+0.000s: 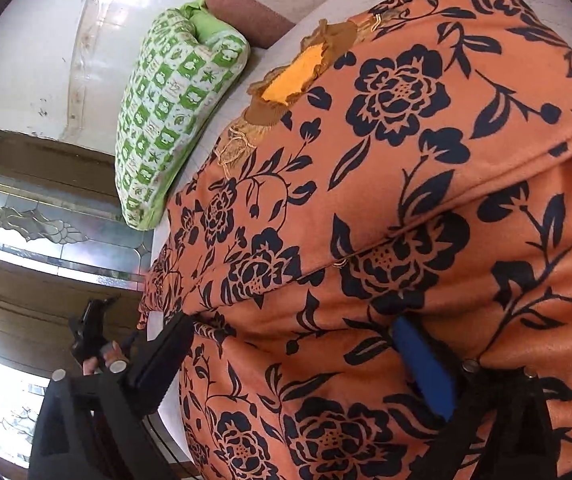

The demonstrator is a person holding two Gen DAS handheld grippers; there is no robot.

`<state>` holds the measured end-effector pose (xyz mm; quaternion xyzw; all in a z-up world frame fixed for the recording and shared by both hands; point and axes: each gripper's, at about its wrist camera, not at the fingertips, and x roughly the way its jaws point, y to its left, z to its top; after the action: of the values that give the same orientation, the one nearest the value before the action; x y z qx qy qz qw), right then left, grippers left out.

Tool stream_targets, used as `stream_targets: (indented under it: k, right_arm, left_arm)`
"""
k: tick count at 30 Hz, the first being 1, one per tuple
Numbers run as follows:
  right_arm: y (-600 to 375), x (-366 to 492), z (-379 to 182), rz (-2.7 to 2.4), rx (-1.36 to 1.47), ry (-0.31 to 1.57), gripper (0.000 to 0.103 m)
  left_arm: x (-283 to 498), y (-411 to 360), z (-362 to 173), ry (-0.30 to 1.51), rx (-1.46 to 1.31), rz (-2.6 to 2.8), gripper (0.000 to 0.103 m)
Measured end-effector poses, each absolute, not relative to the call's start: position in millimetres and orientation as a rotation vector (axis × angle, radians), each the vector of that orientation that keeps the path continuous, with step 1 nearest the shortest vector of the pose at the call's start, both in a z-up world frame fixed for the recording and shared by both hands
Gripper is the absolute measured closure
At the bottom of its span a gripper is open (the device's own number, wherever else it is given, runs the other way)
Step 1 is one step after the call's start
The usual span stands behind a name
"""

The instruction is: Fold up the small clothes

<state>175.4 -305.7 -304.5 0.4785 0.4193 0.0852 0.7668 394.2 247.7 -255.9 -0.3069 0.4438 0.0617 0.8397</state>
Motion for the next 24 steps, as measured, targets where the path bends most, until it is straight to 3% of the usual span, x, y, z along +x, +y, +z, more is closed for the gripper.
stream_targets:
  k: [4,9,13,17,24]
  right_arm:
    - [-305.5,180.1,-307.9,0.195,1.045,0.922,0.000]
    - [-301.4,187.3,-306.7,0.197,1.024,0.929,0.000]
    - [-302.9,189.9,-306.2,0.195,1.045,0.924,0.000]
    - [-319.4,185.8,-310.8,0.211,1.188,0.866,0.001]
    - [-367.4,167.3,-312.6,0.176,1.417,0.708,0.002]
  left_arm:
    - [421.8,257.8,-279.4,1.031,-0.670,0.132,0.056]
    - [438.5,263.6,-288.9,0.993,-0.689,0.161,0.066]
    - [438.3,258.4,-288.2,0.985,-0.648,0.198,0.092]
    - [429.3,248.8,-259.5,0.928,-0.590,0.193,0.094]
    - [389.9,165.0,-156.5,0.814,-0.312,0.030,0.095]
